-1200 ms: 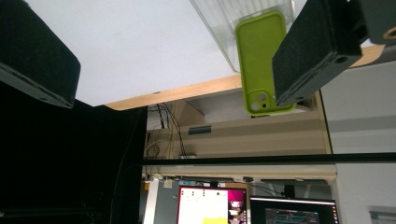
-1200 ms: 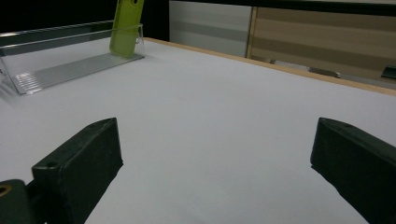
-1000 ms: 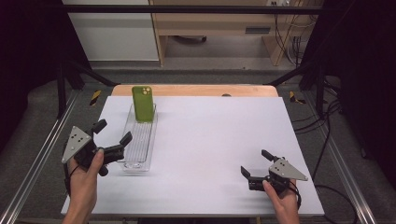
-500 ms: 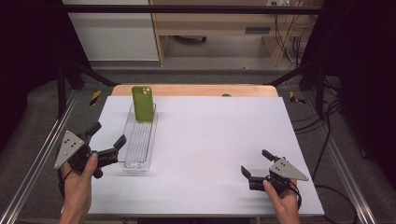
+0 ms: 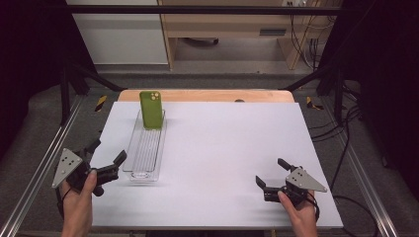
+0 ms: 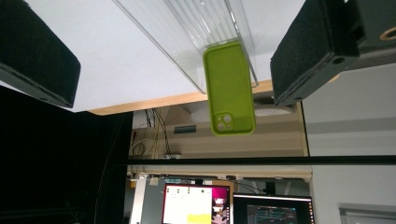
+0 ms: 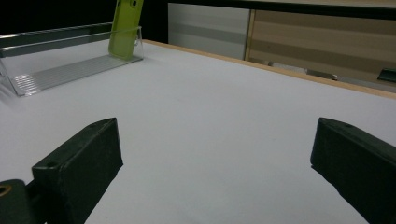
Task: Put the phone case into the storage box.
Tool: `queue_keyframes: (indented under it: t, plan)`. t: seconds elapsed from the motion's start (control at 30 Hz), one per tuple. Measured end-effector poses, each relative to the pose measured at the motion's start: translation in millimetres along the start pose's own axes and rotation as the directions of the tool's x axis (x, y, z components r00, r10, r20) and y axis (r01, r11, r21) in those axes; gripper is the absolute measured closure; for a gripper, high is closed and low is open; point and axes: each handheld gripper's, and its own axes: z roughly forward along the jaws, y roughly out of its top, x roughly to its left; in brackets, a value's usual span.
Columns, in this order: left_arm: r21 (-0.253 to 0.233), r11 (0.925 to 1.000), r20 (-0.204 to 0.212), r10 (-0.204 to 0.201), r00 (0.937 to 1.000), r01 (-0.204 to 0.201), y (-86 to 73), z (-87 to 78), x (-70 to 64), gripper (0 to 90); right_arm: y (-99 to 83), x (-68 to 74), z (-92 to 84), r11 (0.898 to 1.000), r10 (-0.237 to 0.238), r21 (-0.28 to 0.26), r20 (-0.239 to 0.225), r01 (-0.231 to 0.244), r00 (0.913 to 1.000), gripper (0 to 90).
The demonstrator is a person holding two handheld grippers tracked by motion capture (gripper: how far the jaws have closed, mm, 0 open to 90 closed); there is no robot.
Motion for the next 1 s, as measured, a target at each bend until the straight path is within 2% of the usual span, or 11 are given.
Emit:
queue_keyframes:
  t: [0.03,0.67,1.0]
  plan:
    - [-0.002,1.0000,0.003,-0.008,1.0000,0.008,-1.9,-0.7,0.6,1.0,0.1,0.0,-0.2,1.000,0.000,0.000,0.000,0.000,1.0000,2.3]
    - [0.010,1.0000,0.020,0.000,0.9998,0.000,-27.8,-7.1,7.4,1.4,0.9,-3.0,-4.2,1.000,-0.011,-0.002,0.000,0.011,0.9999,2.3]
    - [0.011,0.9999,0.030,-0.002,0.9996,0.002,-39.0,-10.3,5.7,1.5,1.0,-5.2,-7.5,1.000,-0.006,-0.006,0.002,0.006,1.0000,2.3]
